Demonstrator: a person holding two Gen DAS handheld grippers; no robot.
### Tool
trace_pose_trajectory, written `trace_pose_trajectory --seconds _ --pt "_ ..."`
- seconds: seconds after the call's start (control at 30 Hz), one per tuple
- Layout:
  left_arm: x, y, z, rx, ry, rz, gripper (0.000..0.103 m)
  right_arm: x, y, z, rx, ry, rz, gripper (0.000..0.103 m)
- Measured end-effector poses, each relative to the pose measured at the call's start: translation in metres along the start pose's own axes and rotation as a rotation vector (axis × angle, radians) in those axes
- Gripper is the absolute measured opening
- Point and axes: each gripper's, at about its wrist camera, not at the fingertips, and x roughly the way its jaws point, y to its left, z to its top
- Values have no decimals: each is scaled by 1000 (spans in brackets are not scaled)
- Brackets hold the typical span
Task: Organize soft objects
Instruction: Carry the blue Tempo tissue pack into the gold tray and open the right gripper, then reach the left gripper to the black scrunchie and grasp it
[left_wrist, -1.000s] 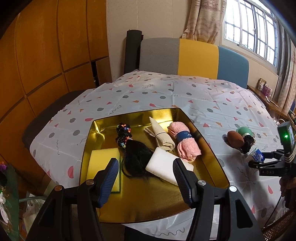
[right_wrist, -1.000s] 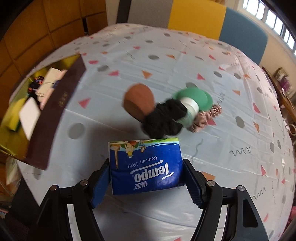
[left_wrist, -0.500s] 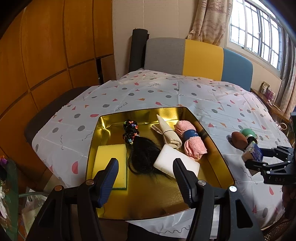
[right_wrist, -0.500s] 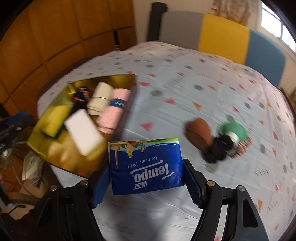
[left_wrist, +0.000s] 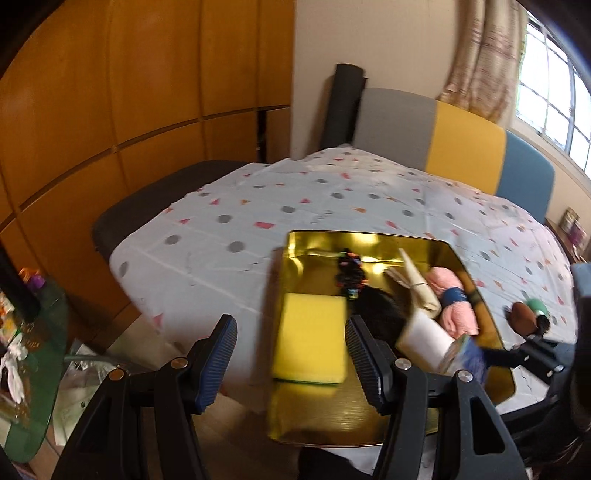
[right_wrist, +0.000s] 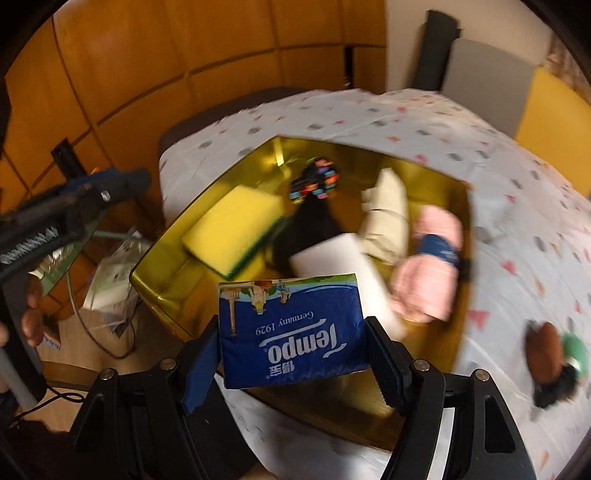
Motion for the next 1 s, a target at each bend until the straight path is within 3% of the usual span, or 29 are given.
trace_pose_trajectory --seconds 0.33,0.53,1.0 --pt "0 7 -3 7 -5 22 62 51 32 10 -17 80 70 80" --pt "-5 -1 -1 26 -17 8 62 33 25 10 10 21 81 84" --pt "-18 -29 -3 97 -34 -31 62 -13 -3 -2 80 -105 -18 85"
